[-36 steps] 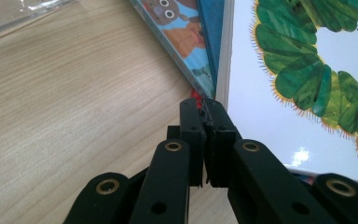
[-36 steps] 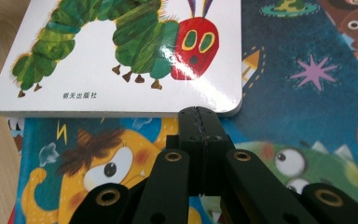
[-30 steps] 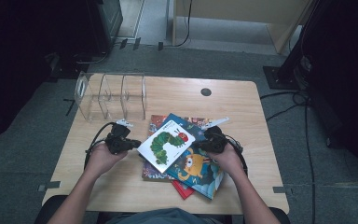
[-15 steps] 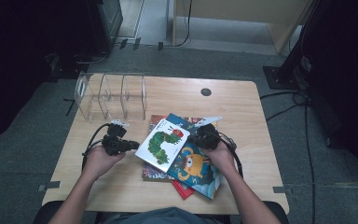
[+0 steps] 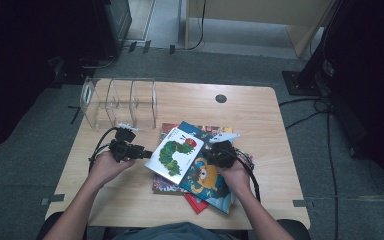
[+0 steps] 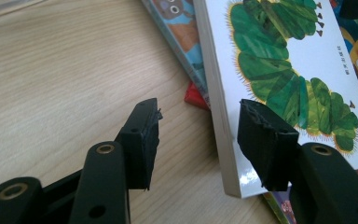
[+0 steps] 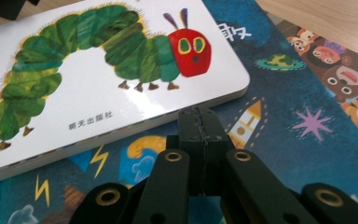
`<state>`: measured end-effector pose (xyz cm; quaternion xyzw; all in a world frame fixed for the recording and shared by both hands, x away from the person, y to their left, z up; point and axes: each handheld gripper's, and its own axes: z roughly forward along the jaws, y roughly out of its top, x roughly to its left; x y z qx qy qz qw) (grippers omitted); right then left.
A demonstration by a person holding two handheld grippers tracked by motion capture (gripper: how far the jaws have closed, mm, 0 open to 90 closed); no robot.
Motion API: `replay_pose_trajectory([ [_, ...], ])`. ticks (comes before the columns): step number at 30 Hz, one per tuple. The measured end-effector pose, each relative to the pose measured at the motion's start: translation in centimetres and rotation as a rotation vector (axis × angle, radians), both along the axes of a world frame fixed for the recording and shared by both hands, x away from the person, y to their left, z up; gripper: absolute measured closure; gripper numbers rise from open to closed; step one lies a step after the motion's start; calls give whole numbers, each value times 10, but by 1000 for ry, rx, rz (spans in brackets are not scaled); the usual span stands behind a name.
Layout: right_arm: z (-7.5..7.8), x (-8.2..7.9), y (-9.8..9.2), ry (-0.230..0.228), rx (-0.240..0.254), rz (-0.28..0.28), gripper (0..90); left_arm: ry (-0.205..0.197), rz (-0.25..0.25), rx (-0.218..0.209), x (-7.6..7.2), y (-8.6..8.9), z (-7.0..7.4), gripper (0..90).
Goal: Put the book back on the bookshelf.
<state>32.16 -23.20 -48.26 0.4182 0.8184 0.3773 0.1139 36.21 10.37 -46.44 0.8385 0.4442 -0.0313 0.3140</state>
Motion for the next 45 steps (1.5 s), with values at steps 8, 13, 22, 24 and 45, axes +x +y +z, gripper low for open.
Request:
replay_pose_trajectory([
  [8, -5, -16, 4, 21, -3, 18, 897, -2, -60, 47, 12, -17, 0, 401],
  [13, -5, -20, 9, 21, -4, 44, 896, 24, -72, 19, 18, -19, -4, 312],
  [22, -7, -19, 21, -3, 2, 70, 898, 62, -64, -8, 23, -23, -9, 305],
  [24, -8, -18, 22, -6, 5, 77, 898, 72, -62, -17, 23, -24, -10, 306],
  [45, -9, -7, 50, -9, 26, 167, 898, 139, -41, -44, 29, -19, -17, 266],
])
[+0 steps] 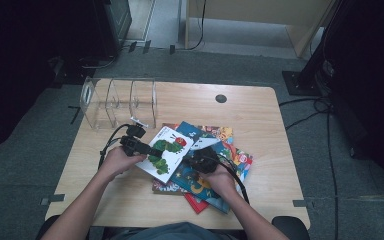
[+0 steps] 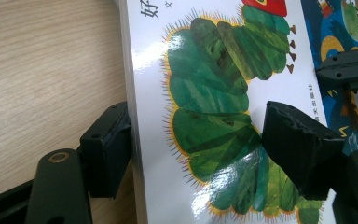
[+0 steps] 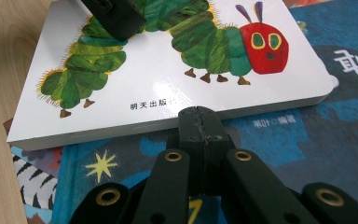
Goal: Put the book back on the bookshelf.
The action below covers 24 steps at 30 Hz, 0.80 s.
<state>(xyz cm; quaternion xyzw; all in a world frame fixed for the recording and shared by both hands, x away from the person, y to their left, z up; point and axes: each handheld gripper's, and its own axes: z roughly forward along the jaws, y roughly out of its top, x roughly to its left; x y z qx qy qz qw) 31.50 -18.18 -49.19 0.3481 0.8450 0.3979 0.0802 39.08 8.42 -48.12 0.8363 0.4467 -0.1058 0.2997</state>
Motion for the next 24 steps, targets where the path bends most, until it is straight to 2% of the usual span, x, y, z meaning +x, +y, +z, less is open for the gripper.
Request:
replay_pose_trajectory([
  [5, 0, 3, 6, -2, 1, 13, 899, 18, 15, 12, 0, 6, 2, 279],
  [6, 0, 3, 8, 0, -2, 13, 899, 36, 25, 11, 1, 9, 3, 306],
  [10, 0, 4, 11, -3, -2, 17, 900, 54, 32, 12, 0, 14, 4, 338],
  [14, -1, 5, 12, -11, 0, 23, 899, 57, 41, -7, -1, 18, 3, 343],
  [17, 0, 5, 12, -15, -4, 28, 899, 50, 30, -9, 0, 19, 2, 331],
  [18, -1, 5, 13, -18, -2, 31, 899, 33, 21, -6, 0, 19, 1, 316],
  [22, -1, 4, 16, -33, -5, 39, 899, 56, 9, -4, 1, 13, -3, 232],
  [24, -1, 4, 16, -38, -11, 40, 899, 50, 6, 4, 1, 12, -2, 225],
])
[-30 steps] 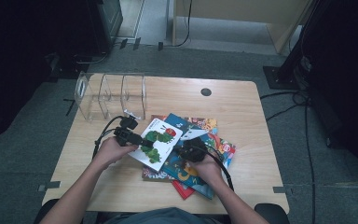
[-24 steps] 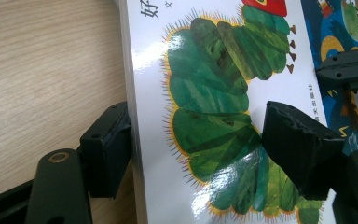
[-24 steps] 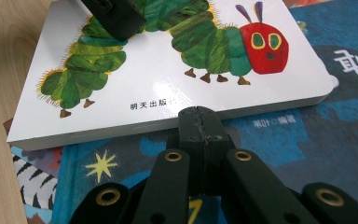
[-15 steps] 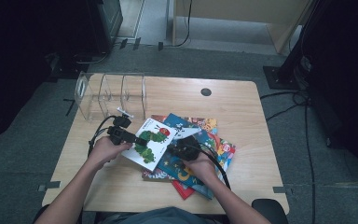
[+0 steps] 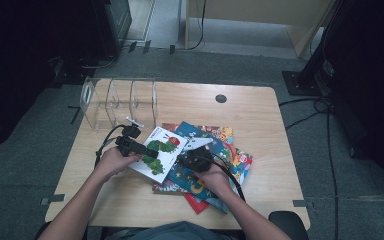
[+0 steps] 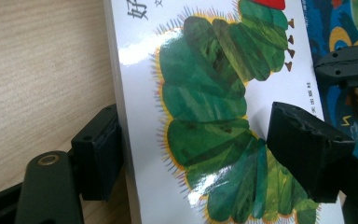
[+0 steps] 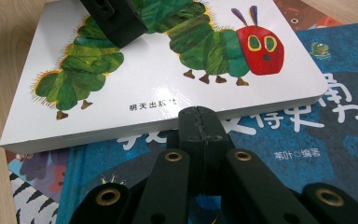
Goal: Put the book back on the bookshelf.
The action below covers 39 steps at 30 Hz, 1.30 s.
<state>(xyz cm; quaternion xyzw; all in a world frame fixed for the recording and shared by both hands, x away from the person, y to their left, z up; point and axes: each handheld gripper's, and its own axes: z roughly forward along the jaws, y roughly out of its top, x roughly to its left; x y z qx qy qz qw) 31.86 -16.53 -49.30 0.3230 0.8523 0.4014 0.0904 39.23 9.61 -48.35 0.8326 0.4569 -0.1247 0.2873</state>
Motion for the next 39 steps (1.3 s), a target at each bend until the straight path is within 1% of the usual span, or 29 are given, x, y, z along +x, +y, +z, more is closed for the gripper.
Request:
replay_pose_trajectory([
  [3, 0, 0, 0, 2, 2, 0, 899, -1, 6, 26, 0, -2, 4, 237],
  [4, 0, 0, 0, 9, 7, -5, 899, -10, 25, 18, -2, 1, 9, 279],
  [6, 0, 0, 0, 9, 9, -7, 900, -36, 30, 10, -3, 5, 17, 347],
  [7, 0, 0, 0, 9, 9, -7, 900, -36, 30, 10, -3, 5, 17, 375],
  [8, 0, 0, 0, 8, 8, -5, 900, -63, 25, 25, -6, 5, 26, 395],
  [9, 0, 0, 0, 8, 8, -6, 900, -71, 19, 40, -7, 4, 31, 409],
  [10, 0, 0, 1, 8, 6, -6, 900, -71, 19, 40, -7, 4, 31, 424],
  [11, 0, 0, 1, 8, 4, -6, 900, -76, 14, 57, -8, 3, 40, 441],
  [12, 0, 0, 1, 8, 4, -6, 900, -76, 14, 57, -8, 3, 40, 462],
  [13, 0, 0, 1, 7, 4, -5, 900, -75, 17, 55, -9, 3, 44, 462],
  [14, 0, 0, 1, 8, 3, -4, 900, -74, 17, 47, -10, 3, 48, 486],
  [15, 0, 0, 1, 9, 3, -4, 900, -67, 12, 38, -10, 3, 52, 533],
  [16, 0, 0, 1, 9, 3, -4, 900, -61, 6, 23, -11, 2, 56, 533],
  [18, 0, 0, 2, 7, 6, -2, 899, -41, -17, -3, -13, -4, 65, 587],
  [19, 0, 0, 2, 7, 6, -2, 899, -41, -17, -3, -13, -4, 65, 600],
  [20, 0, 1, 3, 2, -2, 4, 899, -41, -15, 3, -15, -9, 71, 616],
  [21, 0, 1, 3, 2, -2, 4, 899, -41, -15, 3, -15, -9, 71, 637],
  [22, 0, 1, 3, 1, -2, 4, 899, -39, -6, -13, -15, -12, 75, 637],
  [23, 0, 1, 3, -1, 0, 5, 899, -35, -10, -17, -15, -13, 77, 661],
  [25, -1, 1, 5, 2, 9, 11, 895, -25, -32, -2, -16, -21, 81, 693],
  [26, -1, -1, 8, -10, 2, 23, 890, -33, -57, 38, -18, -30, 84, 700],
  [27, -1, -1, 10, -14, 0, 26, 883, -43, -61, 49, -18, -31, 85, 704],
  [30, 0, -1, 11, -19, -4, 37, 851, -58, -58, 52, -16, -31, 87, 721],
  [31, 0, -1, 11, -21, -4, 43, 834, -50, -56, 45, -15, -31, 87, 732],
  [32, 0, -1, 13, -19, -7, 50, 816, -49, -61, 45, -14, -30, 87, 745],
  [34, 0, -1, 15, -33, -16, 66, 780, -55, -80, 62, -12, -31, 91, 756],
  [36, 1, -1, 16, -35, -18, 71, 770, -61, -90, 67, -11, -32, 92, 774],
  [37, 2, -1, 17, -31, -27, 75, 750, -86, -106, 86, -12, -34, 95, 776],
  [39, 2, -1, 16, -35, -33, 74, 736, -105, -112, 110, -13, -35, 98, 777],
])
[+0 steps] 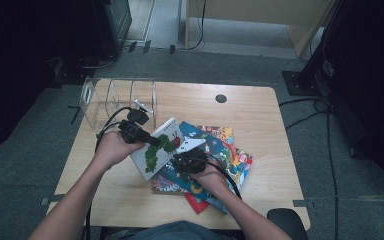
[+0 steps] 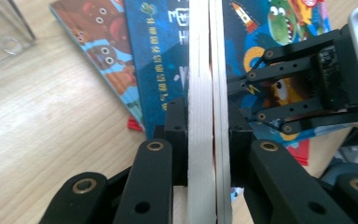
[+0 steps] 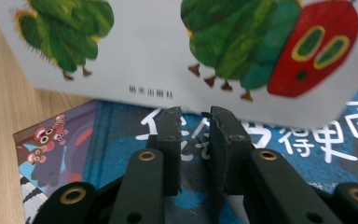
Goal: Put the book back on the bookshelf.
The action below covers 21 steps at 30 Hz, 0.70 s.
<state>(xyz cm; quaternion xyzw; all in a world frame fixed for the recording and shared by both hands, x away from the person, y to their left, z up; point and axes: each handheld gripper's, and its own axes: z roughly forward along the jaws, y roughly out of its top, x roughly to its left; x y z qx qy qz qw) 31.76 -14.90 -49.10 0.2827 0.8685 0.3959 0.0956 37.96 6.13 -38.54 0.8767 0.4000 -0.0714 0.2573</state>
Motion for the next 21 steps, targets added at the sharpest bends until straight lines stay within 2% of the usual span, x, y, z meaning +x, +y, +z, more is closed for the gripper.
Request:
replay_pose_trajectory([
  [4, 1, 2, -2, 4, -13, -11, 706, -22, 3, 19, -1, 1, 2, 776],
  [5, 1, 3, -4, 5, -13, -20, 653, -28, 6, 23, -1, 3, 3, 777],
  [6, 1, 3, -4, 5, -13, -20, 653, -33, 17, 18, -1, 5, 4, 777],
  [8, 1, 5, -8, -3, -12, -33, 596, -40, 30, 23, -1, 10, 5, 777],
  [10, 0, 6, -11, -27, -23, -42, 557, -45, 73, 44, -1, 15, 6, 777],
  [11, 0, 6, -11, -27, -23, -42, 557, -45, 73, 44, -1, 15, 6, 777],
  [12, -1, 6, -11, -33, -24, -45, 546, -43, 94, 55, -1, 16, 6, 777],
  [16, -1, 7, -13, -35, -19, -57, 524, -34, 137, 51, 0, 25, 6, 777],
  [21, -1, 7, -14, -28, -17, -66, 522, -47, 205, 59, -1, 37, 7, 777],
])
